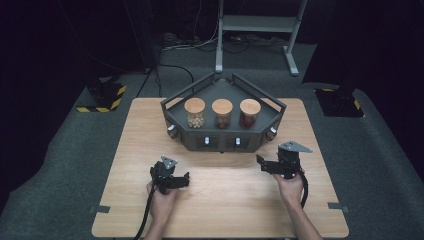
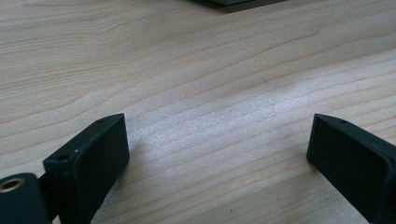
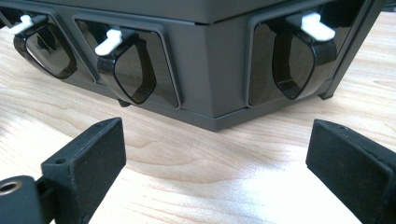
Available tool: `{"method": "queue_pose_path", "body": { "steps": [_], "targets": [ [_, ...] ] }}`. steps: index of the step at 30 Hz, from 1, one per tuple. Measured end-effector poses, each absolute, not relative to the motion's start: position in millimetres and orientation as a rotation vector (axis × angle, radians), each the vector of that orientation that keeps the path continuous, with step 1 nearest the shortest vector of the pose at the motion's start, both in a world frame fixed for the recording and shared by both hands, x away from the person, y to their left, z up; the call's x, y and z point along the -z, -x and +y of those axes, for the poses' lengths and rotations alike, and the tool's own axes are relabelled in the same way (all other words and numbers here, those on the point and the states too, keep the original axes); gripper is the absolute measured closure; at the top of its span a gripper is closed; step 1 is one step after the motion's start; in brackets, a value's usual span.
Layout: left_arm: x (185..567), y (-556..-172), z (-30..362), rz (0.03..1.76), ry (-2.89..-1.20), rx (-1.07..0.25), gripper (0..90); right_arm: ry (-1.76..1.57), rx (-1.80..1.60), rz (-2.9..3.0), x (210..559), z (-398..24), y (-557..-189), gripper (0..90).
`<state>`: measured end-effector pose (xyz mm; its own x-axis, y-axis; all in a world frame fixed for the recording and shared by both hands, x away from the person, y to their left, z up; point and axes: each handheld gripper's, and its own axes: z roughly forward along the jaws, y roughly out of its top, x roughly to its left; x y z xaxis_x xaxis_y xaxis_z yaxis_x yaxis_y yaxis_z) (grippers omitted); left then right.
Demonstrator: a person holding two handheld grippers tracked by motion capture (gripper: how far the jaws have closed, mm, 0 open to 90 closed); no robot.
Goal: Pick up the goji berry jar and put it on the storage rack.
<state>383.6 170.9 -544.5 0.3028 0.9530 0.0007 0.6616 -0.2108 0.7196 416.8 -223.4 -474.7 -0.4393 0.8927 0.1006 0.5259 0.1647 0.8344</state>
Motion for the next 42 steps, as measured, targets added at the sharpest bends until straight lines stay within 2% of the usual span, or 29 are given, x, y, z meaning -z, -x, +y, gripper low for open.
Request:
{"method": "queue_pose_path", "body": {
  "steps": [42],
  "targets": [
    [544.5,-383.6,170.9,1.431,-1.958,-0.609,5.9,-1.364,-1.017,2.166,518.9,-202.2,-414.1,5.6]
  ]
}}
